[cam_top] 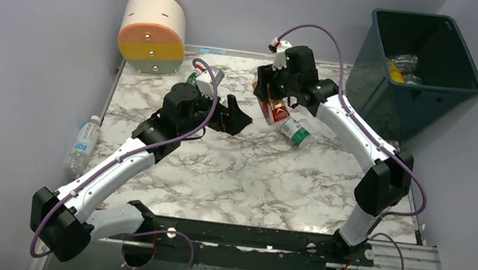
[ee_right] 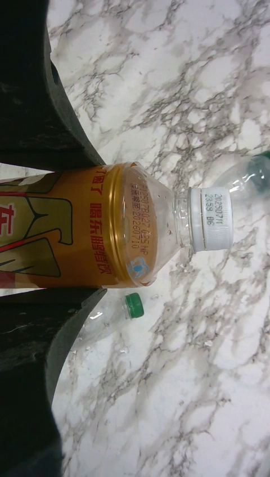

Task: Put the plastic bottles in the bin
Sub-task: Pick up the plastic bottle at the center of the board, then place the plastic bottle in the trash bin.

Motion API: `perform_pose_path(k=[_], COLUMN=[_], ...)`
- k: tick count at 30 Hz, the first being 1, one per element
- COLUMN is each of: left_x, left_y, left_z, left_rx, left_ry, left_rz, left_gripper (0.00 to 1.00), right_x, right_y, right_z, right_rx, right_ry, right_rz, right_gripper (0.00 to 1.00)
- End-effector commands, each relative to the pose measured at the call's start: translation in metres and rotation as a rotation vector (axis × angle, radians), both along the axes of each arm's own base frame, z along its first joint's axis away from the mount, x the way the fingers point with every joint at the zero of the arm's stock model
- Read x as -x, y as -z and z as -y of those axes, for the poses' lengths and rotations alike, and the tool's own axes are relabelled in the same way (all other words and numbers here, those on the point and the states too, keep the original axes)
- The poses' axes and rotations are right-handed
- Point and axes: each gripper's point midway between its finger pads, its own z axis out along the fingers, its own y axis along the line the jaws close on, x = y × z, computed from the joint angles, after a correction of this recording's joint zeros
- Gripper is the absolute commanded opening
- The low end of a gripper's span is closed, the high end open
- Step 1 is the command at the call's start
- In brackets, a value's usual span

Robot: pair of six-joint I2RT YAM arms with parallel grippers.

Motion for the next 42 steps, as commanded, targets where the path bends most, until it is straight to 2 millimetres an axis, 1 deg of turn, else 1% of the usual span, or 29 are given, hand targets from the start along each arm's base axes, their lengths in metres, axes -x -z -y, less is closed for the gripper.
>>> perform_pose_path(k=[1, 9, 13, 18, 22, 26, 29, 32, 37, 42], left_x=[0.001, 0.003, 0.004, 0.004, 0.006, 0.007, 0.007, 0.007, 0.007, 0.006], left_y=[-0.006, -0.005, -0.005, -0.004, -0.006, -0.005, -0.005, -0.005, -0.005, -0.006], left_z=[-0.005, -0.006, -0.006, -0.006, -0.007, -0.009, -0.010, -0.010, -0.010, -0.010], left_rx=[0.013, 0.016, 0.017, 0.021, 0.022, 0.015, 0.013, 0.011, 0.006, 0.000], left_ry=[-0.018, -0.018, -0.018, -0.016, -0.017, -0.021, -0.023, -0.022, -0.021, -0.019], left_rz=[0.021, 0.017, 0.017, 0.013, 0.018, 0.017, 0.018, 0.020, 0.021, 0.023], left_gripper=[0.99, 0.99, 0.99, 0.99, 0.99, 0.99, 0.99, 0.99, 0.99, 0.99], right_x=[-0.004, -0.012, -0.018, -0.021, -0.030, -0.039, -0.051, -0.063, -0.081, -0.098], right_y=[-0.061, -0.125, -0.164, -0.215, -0.240, -0.255, -0.264, -0.270, -0.277, -0.284], right_z=[0.005, 0.021, 0.029, 0.033, 0.038, 0.043, 0.060, 0.083, 0.137, 0.199], right_rx=[-0.046, -0.076, -0.078, -0.116, -0.089, -0.023, 0.056, 0.080, 0.077, 0.082], right_ry=[0.029, 0.081, 0.109, 0.127, 0.149, 0.168, 0.229, 0.273, 0.379, 0.505], right_rz=[0.159, 0.369, 0.483, 0.635, 0.728, 0.810, 0.873, 0.891, 0.891, 0.889], right_gripper=[0.56, 0.56, 0.56, 0.56, 0.57, 0.58, 0.60, 0.61, 0.61, 0.61])
